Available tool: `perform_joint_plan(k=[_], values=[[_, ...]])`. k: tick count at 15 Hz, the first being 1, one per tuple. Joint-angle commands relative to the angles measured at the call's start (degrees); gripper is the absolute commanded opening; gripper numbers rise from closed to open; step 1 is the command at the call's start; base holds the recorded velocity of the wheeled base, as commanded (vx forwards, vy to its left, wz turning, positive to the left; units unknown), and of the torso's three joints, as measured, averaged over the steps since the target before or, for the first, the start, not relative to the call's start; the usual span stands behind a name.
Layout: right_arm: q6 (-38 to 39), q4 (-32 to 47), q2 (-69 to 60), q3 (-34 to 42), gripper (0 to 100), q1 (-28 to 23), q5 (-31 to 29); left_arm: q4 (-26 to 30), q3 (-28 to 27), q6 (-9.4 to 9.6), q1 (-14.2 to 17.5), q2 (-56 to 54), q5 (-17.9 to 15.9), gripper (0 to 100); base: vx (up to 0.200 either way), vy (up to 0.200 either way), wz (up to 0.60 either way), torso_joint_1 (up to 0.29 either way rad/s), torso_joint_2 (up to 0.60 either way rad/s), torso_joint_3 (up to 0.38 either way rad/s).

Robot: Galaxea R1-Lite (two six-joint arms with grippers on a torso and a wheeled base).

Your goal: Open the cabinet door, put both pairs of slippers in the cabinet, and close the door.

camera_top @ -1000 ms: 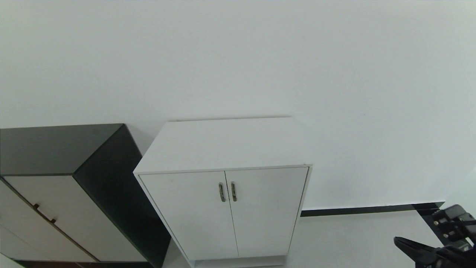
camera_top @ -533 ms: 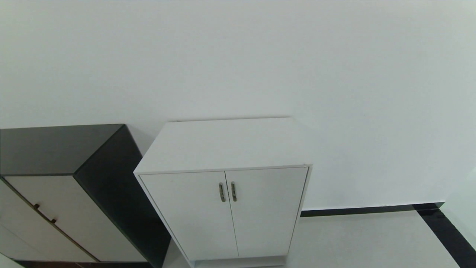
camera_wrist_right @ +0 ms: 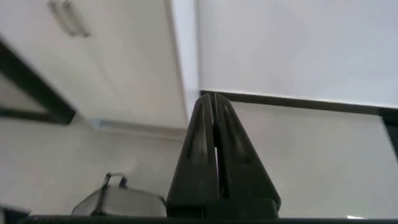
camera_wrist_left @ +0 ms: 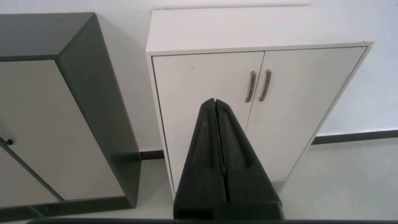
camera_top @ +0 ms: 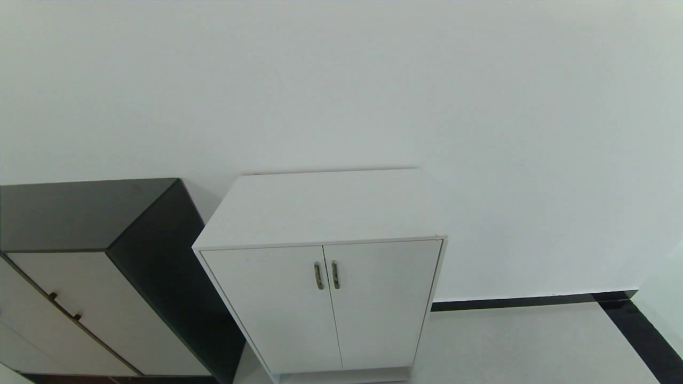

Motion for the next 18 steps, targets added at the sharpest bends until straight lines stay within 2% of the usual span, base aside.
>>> perform_joint_plan(k=[1, 4, 5, 6, 7, 10, 12, 15, 18], values=[[-0.1, 0.0, -7.6, 0.0, 0, -3.7, 0.0, 0.0, 0.0, 0.04, 0.0, 0.1, 0.0, 0, 0.000, 0.000, 0.00, 0.000, 0.00, 0.000], [0.7, 0.0, -7.3, 0.1, 0, -3.6, 0.5, 0.0, 0.0, -0.04, 0.0, 0.1, 0.1, 0, 0.000, 0.000, 0.00, 0.000, 0.00, 0.000], [0.4, 0.0, -6.9, 0.1, 0, 0.1, 4.2, 0.0, 0.0, -0.04, 0.0, 0.1, 0.0, 0, 0.000, 0.000, 0.00, 0.000, 0.00, 0.000], [0.6, 0.0, -5.4, 0.1, 0, 4.6, 4.0, 0.0, 0.0, 0.04, 0.0, 0.1, 0.0, 0, 0.000, 0.000, 0.00, 0.000, 0.00, 0.000], [0.7, 0.0, -1.1, 0.1, 0, 6.8, 3.7, 0.0, 0.0, -0.04, 0.0, 0.1, 0.0, 0, 0.000, 0.000, 0.00, 0.000, 0.00, 0.000], [0.7, 0.0, 4.0, 0.1, 0, -0.8, 3.6, 0.0, 0.0, -0.13, 0.0, 0.1, 0.1, 0, 0.000, 0.000, 0.00, 0.000, 0.00, 0.000], [0.4, 0.0, -0.5, 0.1, 0, -7.1, 3.6, 0.0, 0.0, -0.13, 0.0, 0.1, 0.0, 0, 0.000, 0.000, 0.00, 0.000, 0.00, 0.000], [0.5, 0.0, -12.9, 0.1, 0, -10.1, 3.8, 0.0, 0.0, -0.04, 0.0, 0.1, 0.0, 0, 0.000, 0.000, 0.00, 0.000, 0.00, 0.000], [0.9, 0.0, -12.9, 0.1, 0, -10.2, 3.6, 0.0, 0.0, 0.22, 0.0, 0.1, 0.0, 0, 0.000, 0.000, 0.00, 0.000, 0.00, 0.000]])
